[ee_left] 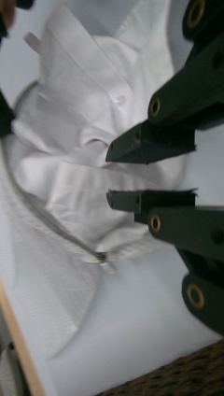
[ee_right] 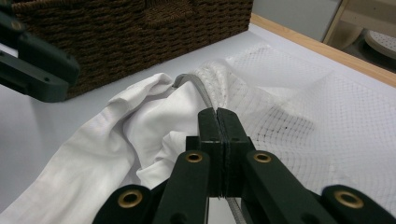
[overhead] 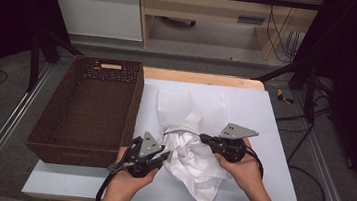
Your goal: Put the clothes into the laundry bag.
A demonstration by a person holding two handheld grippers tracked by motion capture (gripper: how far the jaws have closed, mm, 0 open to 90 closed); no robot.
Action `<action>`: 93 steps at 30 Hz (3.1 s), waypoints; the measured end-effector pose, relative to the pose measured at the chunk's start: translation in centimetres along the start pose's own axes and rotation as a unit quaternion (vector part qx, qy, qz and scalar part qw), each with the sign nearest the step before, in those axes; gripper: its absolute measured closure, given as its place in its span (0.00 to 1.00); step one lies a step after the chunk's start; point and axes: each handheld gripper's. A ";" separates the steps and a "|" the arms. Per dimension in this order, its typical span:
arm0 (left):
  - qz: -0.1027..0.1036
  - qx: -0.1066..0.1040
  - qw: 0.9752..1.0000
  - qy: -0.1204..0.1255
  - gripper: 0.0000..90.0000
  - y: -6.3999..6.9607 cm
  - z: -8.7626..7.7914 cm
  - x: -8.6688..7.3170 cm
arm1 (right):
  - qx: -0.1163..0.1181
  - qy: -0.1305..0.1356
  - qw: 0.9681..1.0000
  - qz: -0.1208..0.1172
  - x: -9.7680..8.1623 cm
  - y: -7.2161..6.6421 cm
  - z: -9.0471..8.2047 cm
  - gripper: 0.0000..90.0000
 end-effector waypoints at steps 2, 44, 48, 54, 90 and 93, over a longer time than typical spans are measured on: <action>0.003 -0.002 1.000 -0.027 0.90 -0.1 0.2 -1.0 | 0.001 0.001 1.000 -0.001 -0.1 -0.1 0.0 1.00; 0.037 -0.127 0.987 -0.087 1.00 6.4 7.5 -0.9 | 0.007 0.008 1.000 0.005 -0.2 -0.3 -0.4 1.00; 0.031 -0.149 0.984 -0.095 1.00 7.2 7.1 -1.2 | 0.007 0.006 1.000 0.003 -0.2 -0.4 -0.3 1.00; 0.008 -0.177 0.979 -0.099 1.00 7.6 7.6 -1.2 | 0.007 0.006 1.000 0.003 -0.2 -0.4 -0.4 1.00; -0.008 -0.022 0.999 -0.023 1.00 2.0 11.4 0.3 | 0.007 -0.016 1.000 0.001 -0.7 -0.4 -0.1 1.00; -0.014 -0.018 1.000 -0.018 1.00 1.4 11.2 0.3 | 0.008 -0.020 1.000 0.000 -0.7 -0.5 0.0 1.00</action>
Point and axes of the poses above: each handheld gripper's, and its own axes: z roughly forward along the jaws, x roughly out of its top, y roughly to its right, and after that the axes turned 8 degrees about y, right-handed
